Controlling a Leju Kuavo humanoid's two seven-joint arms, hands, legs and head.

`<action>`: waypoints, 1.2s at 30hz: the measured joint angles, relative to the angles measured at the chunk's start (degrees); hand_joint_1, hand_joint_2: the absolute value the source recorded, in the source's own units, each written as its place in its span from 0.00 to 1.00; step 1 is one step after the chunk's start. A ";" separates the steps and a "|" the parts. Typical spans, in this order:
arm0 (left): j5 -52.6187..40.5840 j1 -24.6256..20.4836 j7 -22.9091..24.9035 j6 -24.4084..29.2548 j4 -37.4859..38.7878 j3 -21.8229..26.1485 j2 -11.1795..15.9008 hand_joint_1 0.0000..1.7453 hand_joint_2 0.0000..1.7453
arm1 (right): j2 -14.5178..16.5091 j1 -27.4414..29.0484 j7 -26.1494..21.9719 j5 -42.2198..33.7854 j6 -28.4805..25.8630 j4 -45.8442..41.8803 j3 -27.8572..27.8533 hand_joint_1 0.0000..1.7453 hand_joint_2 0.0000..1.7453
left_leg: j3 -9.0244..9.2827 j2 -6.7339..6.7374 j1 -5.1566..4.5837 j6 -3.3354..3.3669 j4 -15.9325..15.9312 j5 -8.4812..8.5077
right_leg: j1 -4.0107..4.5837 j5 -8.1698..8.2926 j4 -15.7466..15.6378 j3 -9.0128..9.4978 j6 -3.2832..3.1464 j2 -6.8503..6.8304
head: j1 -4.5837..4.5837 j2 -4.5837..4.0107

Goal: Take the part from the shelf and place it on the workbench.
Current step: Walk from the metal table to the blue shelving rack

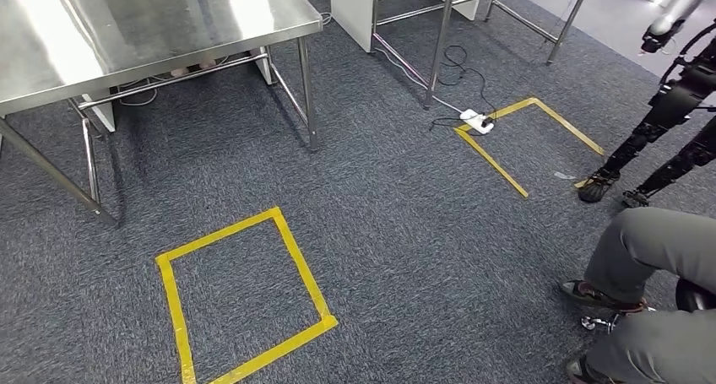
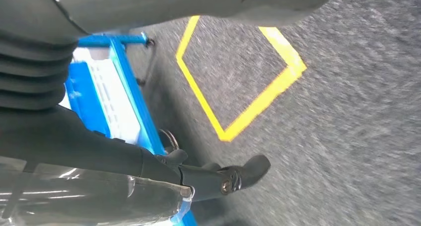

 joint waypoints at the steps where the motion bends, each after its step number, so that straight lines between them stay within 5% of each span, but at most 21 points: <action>1: -0.01 0.03 0.03 0.00 0.00 0.00 0.00 0.00 0.00 | 0.00 -0.05 0.00 -0.03 0.00 0.00 0.00 0.00 0.00 | -0.13 0.88 -0.07 0.05 0.01 0.05 | -0.11 -1.58 3.73 -1.73 0.08 -0.53 | 0.23 0.00; 3: -0.02 0.06 0.13 0.01 0.00 0.00 -0.02 0.00 0.00 | -0.03 0.05 0.04 -0.05 0.03 0.00 0.00 0.00 0.00 | -0.29 2.56 -0.15 0.03 0.03 0.07 | -0.39 -2.55 7.10 -2.85 0.84 -0.95 | 0.50 0.00; 4: -0.02 0.06 0.18 0.01 0.00 0.00 -0.05 0.00 0.00 | -0.07 0.14 0.07 -0.07 0.05 0.00 -0.01 0.00 0.00 | -0.30 3.35 -0.14 0.01 0.05 0.08 | -0.50 -1.72 5.31 -1.56 1.43 -1.26 | 0.65 0.00; 6: -0.05 0.03 0.25 0.05 0.00 -0.01 -0.15 0.00 0.00 | -0.17 0.18 0.13 -0.09 0.08 0.00 -0.02 0.00 0.00 | -0.16 4.76 -0.21 -0.18 0.15 0.04 | -0.61 1.01 -3.13 3.45 2.17 -3.50 | 0.98 0.00; 9: -0.10 -0.02 0.33 0.22 0.01 -0.03 -0.26 0.00 0.00 | -0.25 -0.12 0.13 -0.09 0.15 0.00 -0.02 0.00 0.00 | 0.33 6.47 -0.59 -1.06 0.31 -0.29 | -0.09 3.19 -9.88 6.85 1.26 -6.58 | 0.94 0.00; 11: -0.10 -0.11 0.37 0.34 0.01 -0.07 -0.33 0.00 0.00 | -0.26 -0.12 0.14 -0.10 0.19 0.00 -0.02 0.00 0.00 | 0.66 7.52 -0.51 -1.73 0.21 -0.38 | -0.12 3.67 -10.03 6.58 0.40 -5.34 | 0.67 0.00; 12: -0.10 -0.16 0.37 0.39 0.02 -0.09 -0.33 0.00 0.00 | -0.25 -0.07 0.16 -0.11 0.20 0.00 -0.02 0.00 0.00 | 0.62 6.88 -0.35 -2.13 0.50 -0.75 | -0.42 3.96 -10.19 6.62 0.00 -4.69 | 0.53 0.00; 14: -0.10 -0.14 0.37 0.48 0.02 -0.12 -0.33 0.00 0.00 | -0.26 -0.06 0.22 -0.14 0.20 0.00 -0.02 0.00 0.00 | -0.62 3.51 0.02 -2.83 3.76 -3.60 | -1.19 4.69 -10.51 6.57 -0.97 -3.38 | 0.10 0.00; 15: -0.10 -0.07 0.37 0.51 0.02 -0.13 -0.32 0.00 0.00 | -0.26 -0.09 0.25 -0.16 0.20 0.00 -0.02 0.00 0.00 | -1.92 1.48 0.21 -3.11 7.00 -5.86 | -1.33 4.95 -10.52 6.40 -1.27 -2.73 | -0.22 0.00; 17: -0.10 0.10 0.38 0.52 0.02 -0.13 -0.32 0.00 0.00 | -0.27 -0.07 0.28 -0.18 0.20 0.00 -0.02 0.00 0.00 | -4.69 -0.04 0.40 -3.41 13.91 -9.44 | -1.30 5.33 -10.46 5.88 -1.49 -1.23 | -0.61 0.00; 19: -0.10 0.14 0.39 0.52 0.02 -0.13 -0.29 0.00 0.00 | -0.25 0.07 0.28 -0.18 0.22 0.00 -0.02 0.00 0.00 | -4.76 -0.24 0.70 -3.64 14.86 -8.74 | -1.36 5.61 -10.32 5.60 -1.27 0.50 | -0.75 0.00; 22: -0.11 0.12 0.40 0.52 0.03 -0.14 -0.27 0.00 0.00 | -0.18 0.08 0.28 -0.18 0.25 0.00 -0.02 0.00 0.00 | 0.64 -2.44 1.48 -4.09 4.53 -3.53 | -1.50 5.74 -9.61 5.24 -0.72 3.00 | -1.04 0.00; 24: -0.12 0.09 0.42 0.52 0.04 -0.15 -0.29 0.00 0.00 | -0.18 -0.04 0.28 -0.18 0.26 0.00 -0.02 0.00 0.00 | 2.29 -3.88 1.43 -3.89 0.93 -2.72 | -1.27 5.98 -9.30 4.63 0.10 4.26 | -1.10 0.01; 27: -0.11 -0.02 0.45 0.52 0.04 -0.17 -0.32 0.00 0.00 | -0.18 0.24 0.28 -0.18 0.28 0.00 -0.02 0.00 0.00 | 2.07 -2.40 0.70 -2.16 0.49 -2.10 | -1.15 6.72 -9.73 3.66 1.69 5.08 | -0.66 0.02; 29: -0.10 -0.06 0.45 0.52 0.04 -0.17 -0.33 0.00 0.00 | -0.23 0.29 0.28 -0.16 0.44 0.00 -0.02 0.00 0.00 | 1.81 -0.97 0.54 -0.89 -0.12 -1.35 | -1.12 5.07 -6.95 2.00 1.69 2.53 | -0.21 0.02; 31: -0.10 0.05 0.45 0.52 0.04 -0.16 -0.28 0.00 0.00 | -0.23 0.10 0.28 -0.13 0.68 0.00 -0.02 0.00 0.00 | 1.33 0.70 0.27 -0.20 -0.29 -0.97 | -1.12 1.13 0.57 -1.47 1.15 -0.31 | 0.43 0.01; 33: -0.10 0.14 0.46 0.54 0.04 -0.15 -0.26 0.00 0.00 | -0.22 0.08 0.28 -0.12 0.80 0.00 -0.02 0.00 0.00 | 0.88 2.48 -0.01 -0.01 -0.27 -0.78 | -1.10 -1.58 7.13 -4.02 1.38 -0.86 | 0.76 0.01; 34: -0.10 0.14 0.47 0.57 0.04 -0.15 -0.29 0.00 0.00 | -0.27 0.17 0.30 -0.14 0.80 0.00 -0.03 0.00 0.00 | 0.74 3.28 -0.11 0.01 -0.26 -0.72 | -1.08 -1.66 7.37 -3.57 1.74 -0.97 | 0.81 0.01; 36: -0.12 0.13 0.48 0.67 0.04 -0.15 -0.40 0.00 0.00 | -0.44 0.29 0.36 -0.19 0.80 0.00 -0.04 0.00 0.00 | 0.75 4.78 -0.20 -0.06 -0.24 -0.67 | -1.00 0.26 0.81 1.07 2.42 -2.05 | 1.02 0.01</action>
